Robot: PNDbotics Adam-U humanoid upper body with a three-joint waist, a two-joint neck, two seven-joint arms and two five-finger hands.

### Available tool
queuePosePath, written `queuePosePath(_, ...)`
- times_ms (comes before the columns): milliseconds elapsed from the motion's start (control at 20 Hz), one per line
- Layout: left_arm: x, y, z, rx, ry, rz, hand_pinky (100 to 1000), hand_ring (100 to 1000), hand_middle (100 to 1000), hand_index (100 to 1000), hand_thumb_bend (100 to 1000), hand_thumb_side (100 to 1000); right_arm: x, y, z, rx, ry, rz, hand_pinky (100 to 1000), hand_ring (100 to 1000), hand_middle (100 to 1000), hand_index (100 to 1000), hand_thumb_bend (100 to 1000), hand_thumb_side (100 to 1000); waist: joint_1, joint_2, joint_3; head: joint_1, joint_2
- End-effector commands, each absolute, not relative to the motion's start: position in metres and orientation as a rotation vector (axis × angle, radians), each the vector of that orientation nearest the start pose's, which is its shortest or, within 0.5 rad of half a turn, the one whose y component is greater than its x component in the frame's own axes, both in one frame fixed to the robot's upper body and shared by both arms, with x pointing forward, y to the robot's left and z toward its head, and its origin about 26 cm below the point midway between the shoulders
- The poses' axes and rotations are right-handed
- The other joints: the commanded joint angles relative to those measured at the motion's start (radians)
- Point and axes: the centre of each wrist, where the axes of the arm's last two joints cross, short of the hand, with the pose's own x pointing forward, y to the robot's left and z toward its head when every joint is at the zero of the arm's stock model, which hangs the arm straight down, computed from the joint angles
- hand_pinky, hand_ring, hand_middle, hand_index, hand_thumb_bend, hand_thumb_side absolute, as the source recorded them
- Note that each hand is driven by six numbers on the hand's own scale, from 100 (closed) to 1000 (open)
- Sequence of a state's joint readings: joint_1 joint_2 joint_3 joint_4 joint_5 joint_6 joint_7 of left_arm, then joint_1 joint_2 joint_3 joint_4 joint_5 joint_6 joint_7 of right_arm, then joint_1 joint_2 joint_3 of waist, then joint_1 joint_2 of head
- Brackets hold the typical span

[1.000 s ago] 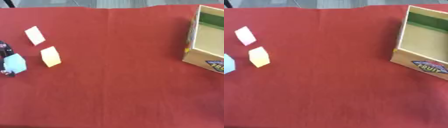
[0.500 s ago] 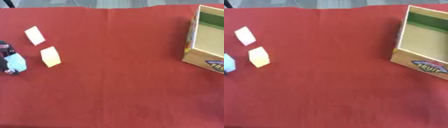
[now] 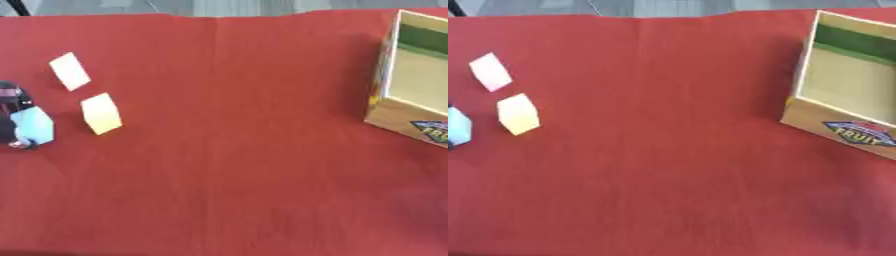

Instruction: Pick up the objects with one hand, pass them to the other hand, and then place them into the box on the other side of the table.

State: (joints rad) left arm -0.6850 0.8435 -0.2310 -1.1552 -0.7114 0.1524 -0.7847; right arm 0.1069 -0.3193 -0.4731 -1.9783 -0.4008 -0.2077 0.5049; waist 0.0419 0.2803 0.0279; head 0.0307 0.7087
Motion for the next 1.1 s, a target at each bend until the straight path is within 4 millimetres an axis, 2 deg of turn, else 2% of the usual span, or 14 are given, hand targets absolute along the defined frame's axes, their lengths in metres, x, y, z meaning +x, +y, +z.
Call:
queuePosePath(50, 0.4, 0.415, 0.239, 0.881, -0.755, -1.322, 734, 692, 574, 509, 420, 100, 0.211, -0.412, 0.139, -0.077, -2.178, 0.368, 1000, 1000, 929, 1000, 100, 506, -0.001, -0.022, 0.003, 0.007, -0.009)
queuePosePath(350, 0.386, 0.409, 0.26, 0.977, -0.849, -1.268, 728, 681, 562, 496, 384, 100, 0.21, -0.412, 0.139, -0.081, -2.186, 0.366, 1000, 1000, 929, 1000, 100, 501, -0.003, -0.021, 0.007, 0.004, -0.014)
queuePosePath(500, 0.377, 0.399, 0.275, 1.005, -0.964, -1.223, 723, 666, 545, 490, 294, 100, 0.21, -0.413, 0.14, -0.081, -2.194, 0.366, 1000, 1000, 928, 1000, 100, 496, -0.006, -0.021, 0.01, 0.001, -0.015)
queuePosePath(600, 0.369, 0.389, 0.285, 1.007, -1.08, -1.186, 721, 655, 531, 487, 210, 100, 0.21, -0.413, 0.141, -0.075, -2.204, 0.372, 1000, 1000, 927, 1000, 100, 490, -0.009, -0.021, 0.012, -0.003, -0.015)
queuePosePath(850, 0.352, 0.361, 0.295, 0.957, -1.321, -1.117, 714, 637, 510, 483, 100, 100, 0.214, -0.413, 0.147, -0.034, -2.242, 0.42, 1000, 1000, 926, 1000, 100, 470, -0.018, -0.022, 0.011, -0.019, -0.016)
queuePosePath(1100, 0.342, 0.334, 0.297, 0.904, -1.473, -1.104, 718, 637, 515, 489, 100, 100, 0.22, -0.407, 0.152, 0.048, -2.258, 0.521, 1000, 1000, 927, 1000, 100, 470, -0.029, -0.018, 0.006, -0.039, -0.025)
